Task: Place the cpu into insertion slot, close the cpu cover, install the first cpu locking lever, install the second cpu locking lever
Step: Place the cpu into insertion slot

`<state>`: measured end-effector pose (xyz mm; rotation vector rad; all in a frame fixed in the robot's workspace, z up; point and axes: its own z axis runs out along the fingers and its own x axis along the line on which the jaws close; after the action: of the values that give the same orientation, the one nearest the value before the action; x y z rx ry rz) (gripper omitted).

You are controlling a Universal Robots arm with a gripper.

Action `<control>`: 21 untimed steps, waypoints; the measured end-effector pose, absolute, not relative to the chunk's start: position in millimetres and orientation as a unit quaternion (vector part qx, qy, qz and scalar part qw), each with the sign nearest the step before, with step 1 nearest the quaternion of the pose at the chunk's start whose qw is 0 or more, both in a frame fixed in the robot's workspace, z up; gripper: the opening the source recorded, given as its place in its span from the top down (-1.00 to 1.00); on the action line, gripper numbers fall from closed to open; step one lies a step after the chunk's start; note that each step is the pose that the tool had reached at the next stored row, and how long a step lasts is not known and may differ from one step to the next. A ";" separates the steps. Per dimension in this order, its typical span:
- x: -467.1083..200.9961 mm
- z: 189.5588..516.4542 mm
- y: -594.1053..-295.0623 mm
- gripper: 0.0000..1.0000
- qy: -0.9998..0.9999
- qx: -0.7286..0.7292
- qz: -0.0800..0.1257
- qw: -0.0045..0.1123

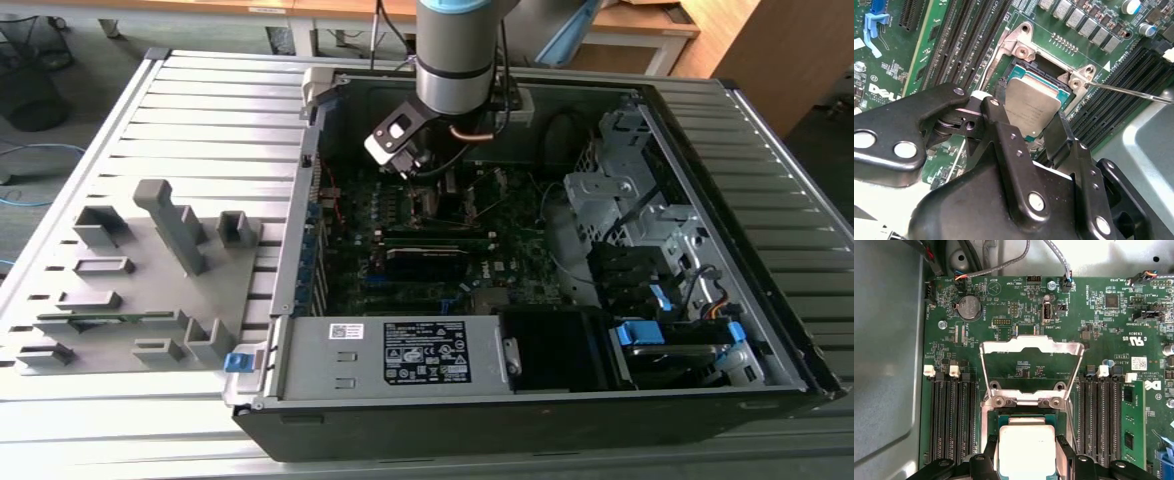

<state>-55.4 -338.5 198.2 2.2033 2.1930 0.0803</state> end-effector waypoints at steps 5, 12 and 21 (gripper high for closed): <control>-55.4 196.9 -338.1 -0.08 0.705 0.708 0.026 0.016; -55.7 195.6 -338.0 -0.08 0.705 0.708 0.026 0.016; -55.9 194.9 -338.0 -0.08 0.705 0.708 0.024 0.018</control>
<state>-55.9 -338.0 194.9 2.2003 2.1902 0.0738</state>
